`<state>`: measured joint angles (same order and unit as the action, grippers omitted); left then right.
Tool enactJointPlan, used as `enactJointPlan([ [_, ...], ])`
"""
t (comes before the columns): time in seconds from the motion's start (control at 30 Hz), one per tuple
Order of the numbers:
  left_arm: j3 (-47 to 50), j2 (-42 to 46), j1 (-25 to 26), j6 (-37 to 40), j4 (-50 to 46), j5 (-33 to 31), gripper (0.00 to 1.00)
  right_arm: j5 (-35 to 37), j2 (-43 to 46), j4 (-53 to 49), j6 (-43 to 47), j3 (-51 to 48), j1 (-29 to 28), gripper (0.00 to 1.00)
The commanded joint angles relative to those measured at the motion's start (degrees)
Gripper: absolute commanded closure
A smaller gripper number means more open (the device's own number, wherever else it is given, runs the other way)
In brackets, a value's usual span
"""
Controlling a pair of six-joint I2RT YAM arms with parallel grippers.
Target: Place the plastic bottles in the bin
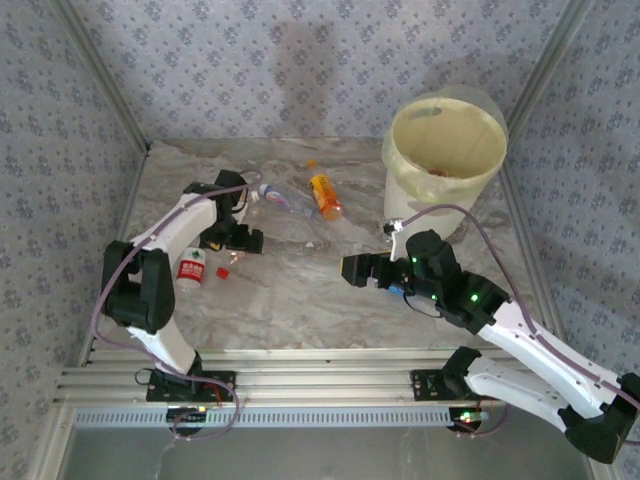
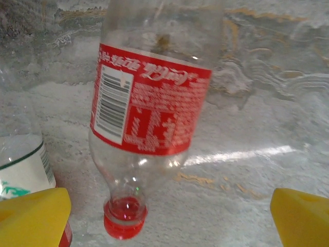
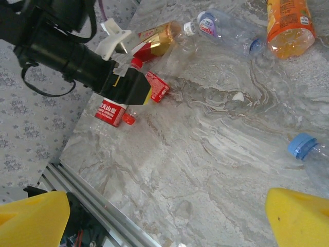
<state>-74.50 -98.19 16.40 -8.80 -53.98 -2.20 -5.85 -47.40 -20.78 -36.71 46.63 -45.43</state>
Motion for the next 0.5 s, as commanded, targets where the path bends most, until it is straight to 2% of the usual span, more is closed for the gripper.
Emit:
enactJointPlan([
  [0.0, -2.81, -2.76, -1.17, 0.92, -0.45, -1.33, 0.00, 1.67, 0.52, 0.74, -0.94, -0.62, -0.54, 0.00],
  [0.37, -4.17, -10.79, -1.82, 0.27, 2.04, -0.79, 0.01, 2.39, 0.80, 0.47, -1.58, -1.32, -0.77, 0.00],
  [0.47, -4.19, -11.75, -1.82, -0.03, 2.36, -0.15, 0.05, 2.57, 0.93, 0.39, -1.78, -1.48, -0.88, 0.00],
])
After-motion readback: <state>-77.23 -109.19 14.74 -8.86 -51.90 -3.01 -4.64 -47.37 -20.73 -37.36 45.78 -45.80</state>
